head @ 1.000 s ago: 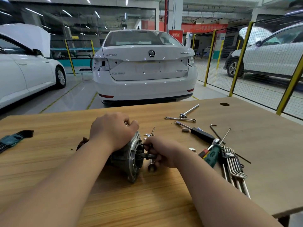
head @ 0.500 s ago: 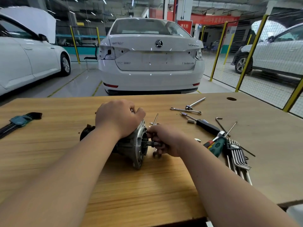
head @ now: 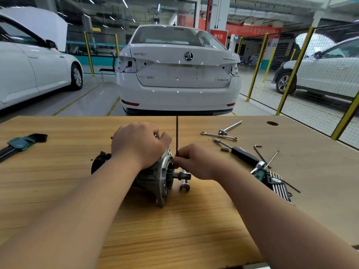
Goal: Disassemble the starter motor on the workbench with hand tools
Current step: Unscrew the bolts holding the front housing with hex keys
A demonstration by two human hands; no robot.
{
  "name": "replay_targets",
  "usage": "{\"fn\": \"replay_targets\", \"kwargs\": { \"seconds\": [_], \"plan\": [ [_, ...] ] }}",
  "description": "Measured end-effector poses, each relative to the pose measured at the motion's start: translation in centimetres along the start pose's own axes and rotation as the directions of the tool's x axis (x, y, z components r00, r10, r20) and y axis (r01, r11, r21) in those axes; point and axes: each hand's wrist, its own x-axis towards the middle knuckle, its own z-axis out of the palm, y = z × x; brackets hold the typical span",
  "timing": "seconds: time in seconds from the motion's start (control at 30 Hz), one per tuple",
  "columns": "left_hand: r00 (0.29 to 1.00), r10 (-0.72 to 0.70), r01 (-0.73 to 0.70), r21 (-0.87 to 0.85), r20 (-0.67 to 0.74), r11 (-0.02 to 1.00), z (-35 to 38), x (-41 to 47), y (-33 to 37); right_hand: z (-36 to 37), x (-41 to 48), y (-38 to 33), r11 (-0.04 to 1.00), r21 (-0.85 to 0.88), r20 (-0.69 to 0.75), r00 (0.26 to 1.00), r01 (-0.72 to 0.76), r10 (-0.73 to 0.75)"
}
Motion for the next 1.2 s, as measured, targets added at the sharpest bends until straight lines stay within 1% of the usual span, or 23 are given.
{"fn": "replay_targets", "kwargs": {
  "seconds": [0.07,0.13,0.17,0.23,0.27,0.33,0.43,0.47,0.5,0.53,0.57,0.6,0.63,0.67,0.73,0.83,0.93,1.03,1.2],
  "plan": [
    [1.0,-0.003,0.003,0.0,-0.003,1.0,0.0,0.0,0.0,-0.4,-0.4,-0.3,0.966,-0.23,-0.029,0.991,0.118,-0.128],
    [1.0,0.004,-0.004,0.012,0.003,1.0,0.0,0.0,-0.1,-0.7,-0.3,-0.5,0.88,-0.416,0.015,0.969,0.23,-0.246],
    [1.0,0.01,-0.01,0.007,0.005,1.0,0.0,0.0,-0.1,-0.9,-0.2,-0.4,0.832,-0.477,0.044,0.953,0.284,-0.3],
    [1.0,0.015,-0.015,-0.046,0.001,0.999,-0.1,-0.1,-0.1,-1.1,-0.2,-0.2,0.763,-0.528,0.073,0.915,0.372,-0.396],
    [1.0,0.012,-0.013,-0.072,-0.005,0.997,-0.1,-0.2,-0.1,-1.1,-0.2,-0.2,0.746,-0.533,0.073,0.9,0.4,-0.431],
    [1.0,0.01,-0.012,-0.101,-0.02,0.995,-0.2,-0.4,-0.1,-1.1,-0.3,-0.1,0.749,-0.52,0.061,0.893,0.411,-0.447],
    [0.999,0.017,-0.021,-0.114,-0.037,0.993,-0.3,-0.5,-0.1,-1.1,-0.7,0.2,0.788,-0.474,0.034,0.903,0.392,-0.428],
    [0.999,0.018,-0.022,-0.115,-0.038,0.993,-0.2,-0.5,-0.1,-1.2,-0.8,0.5,0.818,-0.448,0.009,0.917,0.361,-0.399],
    [0.999,0.02,-0.024,-0.115,-0.037,0.993,-0.2,-0.5,-0.1,-1.2,-0.9,0.7,0.868,-0.4,-0.034,0.941,0.295,-0.336],
    [0.999,0.022,-0.026,-0.115,-0.037,0.993,-0.1,-0.5,-0.1,-1.3,-1.0,0.9,0.934,-0.306,-0.082,0.972,0.186,-0.221],
    [0.999,0.024,-0.028,-0.114,-0.039,0.993,-0.1,-0.4,-0.1,-1.3,-1.0,0.9,0.987,-0.147,-0.116,0.99,0.059,-0.077],
    [0.999,0.025,-0.03,-0.115,-0.043,0.993,-0.1,-0.4,-0.1,-1.1,-0.7,0.9,0.997,0.042,-0.115,0.991,-0.057,0.062],
    [0.999,0.026,-0.031,-0.118,-0.046,0.992,-0.1,-0.5,-0.1,-0.8,-0.5,0.7,0.966,0.214,-0.072,0.984,-0.147,0.166],
    [0.999,0.026,-0.032,-0.123,-0.047,0.992,-0.1,-0.5,-0.1,-0.3,-0.1,0.6,0.919,0.337,-0.009,0.975,-0.206,0.222],
    [0.999,0.025,-0.031,-0.128,-0.046,0.991,-0.2,-0.5,-0.1,0.5,0.3,0.3,0.839,0.474,0.098,0.963,-0.267,0.252],
    [0.998,0.025,-0.031,-0.12,-0.049,0.992,-0.1,-0.6,-0.2,1.5,0.5,0.7,0.723,0.6,0.19,0.939,-0.341,0.285],
    [0.998,0.02,-0.028,-0.124,-0.066,0.992,0.0,-0.6,-0.2,2.4,0.4,1.2,0.609,0.683,0.235,0.911,-0.403,0.339],
    [0.997,0.01,-0.02,-0.131,-0.076,0.991,0.1,-0.6,-0.3,2.8,0.6,1.3,0.504,0.749,0.277,0.895,-0.43,0.35],
    [0.996,0.019,-0.03,-0.128,-0.086,0.991,0.0,-0.6,-0.2,2.8,0.6,1.0,0.476,0.747,0.286,0.87,-0.464,0.401]
  ]
}}
